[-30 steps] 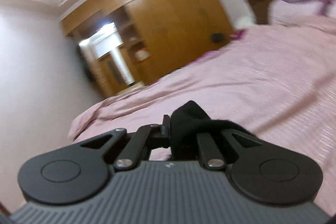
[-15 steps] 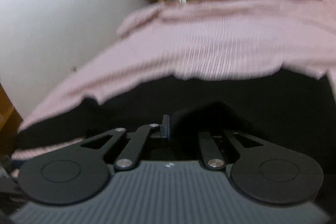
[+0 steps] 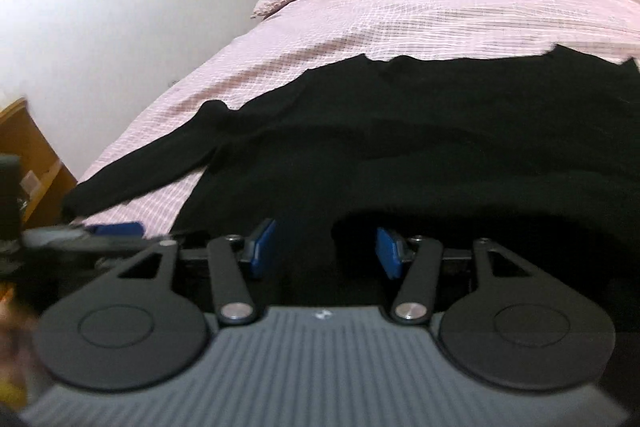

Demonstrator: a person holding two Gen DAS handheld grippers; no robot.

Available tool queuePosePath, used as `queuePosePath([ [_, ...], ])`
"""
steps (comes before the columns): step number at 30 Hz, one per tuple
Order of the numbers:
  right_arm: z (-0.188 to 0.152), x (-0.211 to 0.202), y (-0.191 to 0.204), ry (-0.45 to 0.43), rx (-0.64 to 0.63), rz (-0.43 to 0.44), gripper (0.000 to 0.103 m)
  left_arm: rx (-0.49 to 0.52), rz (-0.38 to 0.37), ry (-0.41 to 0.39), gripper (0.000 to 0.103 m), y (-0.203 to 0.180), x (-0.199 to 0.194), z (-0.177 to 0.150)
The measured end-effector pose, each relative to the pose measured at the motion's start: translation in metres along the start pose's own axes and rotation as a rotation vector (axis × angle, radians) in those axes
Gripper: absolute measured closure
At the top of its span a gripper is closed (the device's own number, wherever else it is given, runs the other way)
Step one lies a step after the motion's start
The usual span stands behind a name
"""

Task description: Fold small clothes

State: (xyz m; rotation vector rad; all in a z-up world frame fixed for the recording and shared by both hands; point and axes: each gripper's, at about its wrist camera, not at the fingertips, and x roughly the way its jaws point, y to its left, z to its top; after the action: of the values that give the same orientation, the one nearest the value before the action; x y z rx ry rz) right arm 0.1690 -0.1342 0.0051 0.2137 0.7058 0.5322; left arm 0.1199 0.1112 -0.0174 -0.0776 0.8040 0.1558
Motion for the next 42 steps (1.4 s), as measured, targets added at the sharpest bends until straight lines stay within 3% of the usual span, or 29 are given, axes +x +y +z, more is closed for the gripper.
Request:
queuePosePath([
  [5, -0.011, -0.037, -0.023, -0.042, 0.03, -0.067, 0.048, 0.048, -0.028, -0.026, 0.0, -0.015, -0.009, 0.003],
  [8, -0.015, -0.056, -0.041, -0.085, 0.029, -0.201, 0.048, 0.082, -0.072, -0.045, 0.0, -0.032, -0.018, 0.01],
  [13, -0.023, -0.077, -0.067, -0.071, 0.078, -0.389, 0.048, 0.177, -0.133, -0.068, 0.0, -0.078, -0.026, 0.022],
  [20, -0.04, -0.078, -0.093, -0.036, 0.173, -0.409, 0.048, 0.374, -0.234, -0.104, 0.0, -0.16, -0.031, 0.026],
  [25, -0.058, -0.078, -0.099, -0.043, 0.201, -0.383, 0.048, 0.519, -0.208, -0.103, 0.0, -0.216, -0.018, 0.016],
  [30, -0.061, -0.076, -0.103, -0.054, 0.204, -0.362, 0.048, 0.565, -0.209, -0.148, 0.0, -0.251, -0.002, 0.015],
  [32, -0.062, -0.075, -0.104, -0.06, 0.201, -0.36, 0.048, 0.573, -0.21, -0.166, 0.008, -0.258, 0.009, 0.018],
  [33, -0.063, -0.075, -0.104, -0.063, 0.195, -0.361, 0.048, 0.574, -0.209, -0.174, 0.023, -0.262, 0.013, 0.017],
  [35, -0.066, -0.073, -0.103, -0.069, 0.176, -0.367, 0.048, 0.565, -0.216, -0.154, 0.065, -0.269, 0.023, 0.02],
  [37, -0.07, -0.078, -0.102, -0.071, 0.158, -0.373, 0.047, 0.493, -0.246, -0.12, 0.083, -0.264, 0.026, 0.025],
  [39, -0.071, -0.078, -0.101, -0.07, 0.151, -0.368, 0.045, 0.395, -0.265, -0.125, 0.089, -0.251, 0.021, 0.033],
  [42, -0.07, -0.077, -0.101, -0.067, 0.148, -0.367, 0.045, 0.274, -0.222, -0.192, 0.09, -0.221, 0.007, 0.048],
])
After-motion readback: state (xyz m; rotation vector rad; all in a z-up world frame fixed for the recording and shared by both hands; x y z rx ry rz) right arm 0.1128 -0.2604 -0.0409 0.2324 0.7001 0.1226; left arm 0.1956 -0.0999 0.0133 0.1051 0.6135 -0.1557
